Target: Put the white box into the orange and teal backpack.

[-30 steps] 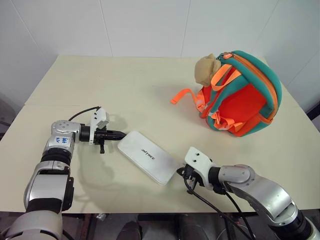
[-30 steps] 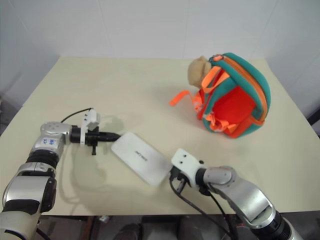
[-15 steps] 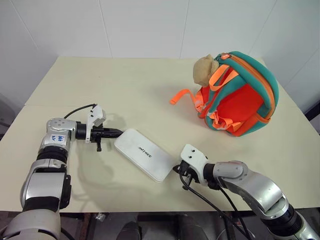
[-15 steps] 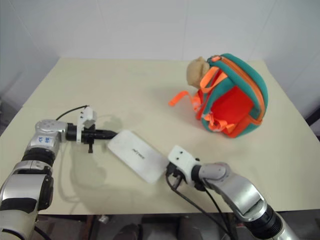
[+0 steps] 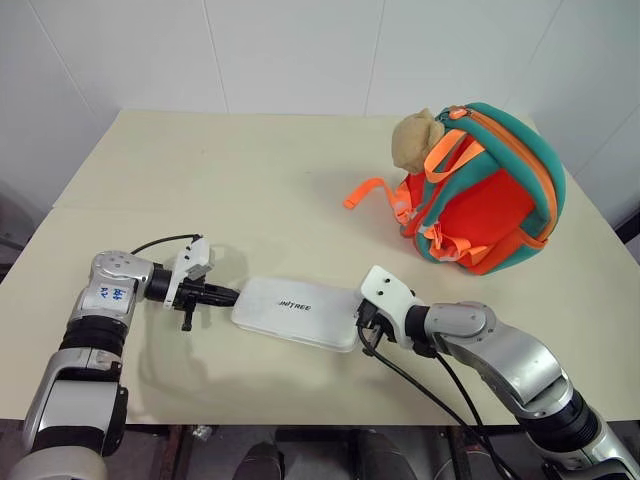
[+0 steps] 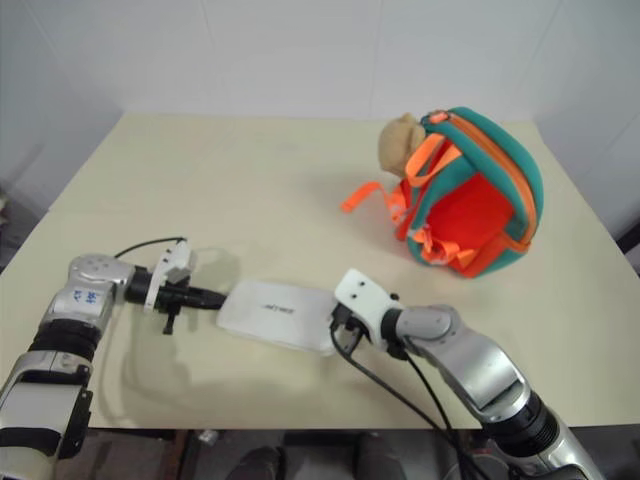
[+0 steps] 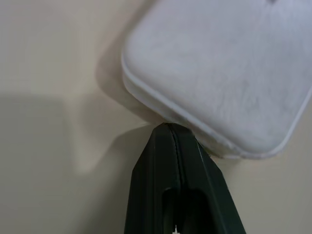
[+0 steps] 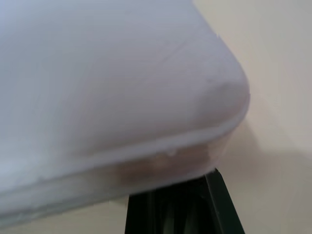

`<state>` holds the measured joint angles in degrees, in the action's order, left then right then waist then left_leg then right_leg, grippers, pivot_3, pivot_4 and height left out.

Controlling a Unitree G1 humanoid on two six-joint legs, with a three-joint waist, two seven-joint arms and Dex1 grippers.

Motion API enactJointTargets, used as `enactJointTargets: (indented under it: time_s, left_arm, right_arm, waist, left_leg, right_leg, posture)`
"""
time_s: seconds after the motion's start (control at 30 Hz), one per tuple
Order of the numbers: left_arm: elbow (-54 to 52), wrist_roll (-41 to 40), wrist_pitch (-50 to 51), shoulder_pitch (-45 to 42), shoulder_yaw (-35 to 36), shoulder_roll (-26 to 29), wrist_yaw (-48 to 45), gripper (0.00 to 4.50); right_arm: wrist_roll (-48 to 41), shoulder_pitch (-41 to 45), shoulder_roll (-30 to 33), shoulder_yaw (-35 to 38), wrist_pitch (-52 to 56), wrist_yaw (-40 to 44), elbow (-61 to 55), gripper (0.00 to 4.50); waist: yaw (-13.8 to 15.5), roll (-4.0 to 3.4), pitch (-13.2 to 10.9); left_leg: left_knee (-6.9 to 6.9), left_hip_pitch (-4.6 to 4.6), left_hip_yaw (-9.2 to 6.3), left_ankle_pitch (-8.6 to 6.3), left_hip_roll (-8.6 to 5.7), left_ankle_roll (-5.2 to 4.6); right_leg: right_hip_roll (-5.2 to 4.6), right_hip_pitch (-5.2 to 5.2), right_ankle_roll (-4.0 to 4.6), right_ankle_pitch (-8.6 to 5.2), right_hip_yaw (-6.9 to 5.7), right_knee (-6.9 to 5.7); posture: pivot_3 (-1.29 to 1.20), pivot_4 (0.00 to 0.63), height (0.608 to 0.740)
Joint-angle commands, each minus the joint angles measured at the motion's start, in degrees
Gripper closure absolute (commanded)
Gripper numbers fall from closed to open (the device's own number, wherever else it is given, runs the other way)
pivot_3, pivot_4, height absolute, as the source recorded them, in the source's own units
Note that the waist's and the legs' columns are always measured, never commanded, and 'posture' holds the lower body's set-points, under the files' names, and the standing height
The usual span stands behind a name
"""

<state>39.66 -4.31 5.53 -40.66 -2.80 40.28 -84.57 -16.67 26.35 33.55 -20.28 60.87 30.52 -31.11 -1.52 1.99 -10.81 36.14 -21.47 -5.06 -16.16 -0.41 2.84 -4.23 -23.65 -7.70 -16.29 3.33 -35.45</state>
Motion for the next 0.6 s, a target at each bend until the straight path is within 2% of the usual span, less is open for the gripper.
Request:
enactJointTargets:
  time_s: [0.03, 0.3, 0.6]
  left_arm:
    - [-6.7, -2.0, 2.9, 2.2, 0.3, 1.2, 0.0, 4.5]
    - [-11.6, -2.4, 5.9, 4.5, 0.4, 2.2, 1.0, 4.5]
    - [-16.3, -3.2, 10.0, 6.3, 0.6, 2.6, 3.1, 4.5]
  right_arm:
    - [0.7, 1.4, 1.0, 1.8, -1.7, 0.7, -0.3, 4.38]
    - [1.4, 0.9, 3.7, 1.7, -2.7, 2.4, -0.1, 4.38]
    - [7.0, 1.2, 7.0, -0.5, -8.9, 3.4, 5.6, 4.38]
  waist:
    - [0.0, -0.02, 0.0]
    - [0.0, -0.02, 0.0]
    - [-0.1, -0.03, 0.0]
  left_leg:
    - [-0.02, -0.02, 0.01, 0.0, 0.0, 0.0]
    - [-0.01, -0.03, 0.01, -0.01, 0.0, -0.01]
    - [-0.04, -0.02, 0.03, -0.01, 0.0, -0.01]
  right_leg:
    - [-0.01, -0.02, 0.0, 0.0, 0.01, 0.02]
    - [-0.01, -0.02, 0.0, 0.0, 0.0, 0.05]
    - [0.0, -0.02, 0.0, 0.0, 0.01, 0.3]
  posture:
    - [0.0, 0.15, 0.74]
    - [0.0, 0.15, 0.74]
    - [0.0, 0.15, 0.74]
